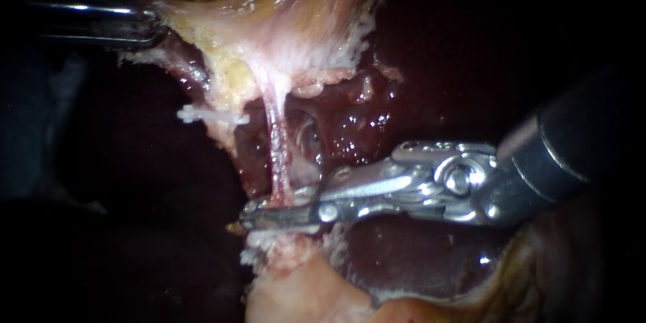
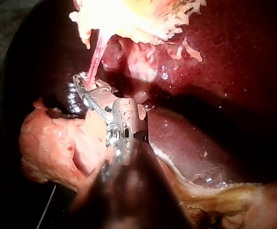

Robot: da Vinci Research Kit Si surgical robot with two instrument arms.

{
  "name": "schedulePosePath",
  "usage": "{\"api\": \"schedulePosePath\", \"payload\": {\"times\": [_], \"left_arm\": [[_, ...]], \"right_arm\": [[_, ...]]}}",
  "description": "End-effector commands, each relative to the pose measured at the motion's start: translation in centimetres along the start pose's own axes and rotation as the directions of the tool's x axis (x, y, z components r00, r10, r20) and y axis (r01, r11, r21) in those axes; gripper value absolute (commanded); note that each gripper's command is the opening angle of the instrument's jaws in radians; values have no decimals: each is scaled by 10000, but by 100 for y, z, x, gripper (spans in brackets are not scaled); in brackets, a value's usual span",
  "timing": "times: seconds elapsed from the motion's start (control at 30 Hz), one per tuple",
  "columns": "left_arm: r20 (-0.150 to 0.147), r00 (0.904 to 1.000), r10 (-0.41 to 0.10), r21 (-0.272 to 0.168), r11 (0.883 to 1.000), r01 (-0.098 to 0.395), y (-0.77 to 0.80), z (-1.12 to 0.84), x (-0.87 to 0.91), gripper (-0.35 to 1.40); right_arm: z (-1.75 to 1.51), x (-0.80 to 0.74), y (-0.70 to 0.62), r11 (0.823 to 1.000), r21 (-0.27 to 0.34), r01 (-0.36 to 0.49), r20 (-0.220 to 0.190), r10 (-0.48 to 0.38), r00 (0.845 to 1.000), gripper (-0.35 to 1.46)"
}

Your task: Going back second clip right tube

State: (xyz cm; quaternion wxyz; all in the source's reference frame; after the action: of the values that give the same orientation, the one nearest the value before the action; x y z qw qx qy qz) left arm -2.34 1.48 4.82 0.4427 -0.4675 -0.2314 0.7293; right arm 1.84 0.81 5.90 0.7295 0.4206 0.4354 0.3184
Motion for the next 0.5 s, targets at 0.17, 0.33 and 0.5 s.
{"api": "schedulePosePath", "payload": {"times": [0.17,0.33,0.5], "left_arm": [[1,10000,2,-1,10000,-2,0,0,0,-35],[2,10000,3,-3,10000,-3,0,0,0,-35],[2,10000,3,-2,10000,-3,0,0,0,-35]], "right_arm": [[0,0,1,10000,31,12,56,-12,10000,-35],[3,1,2,9992,393,68,-483,-49,9988,26],[7,2,2,9965,814,186,-911,-111,9958,41]]}}
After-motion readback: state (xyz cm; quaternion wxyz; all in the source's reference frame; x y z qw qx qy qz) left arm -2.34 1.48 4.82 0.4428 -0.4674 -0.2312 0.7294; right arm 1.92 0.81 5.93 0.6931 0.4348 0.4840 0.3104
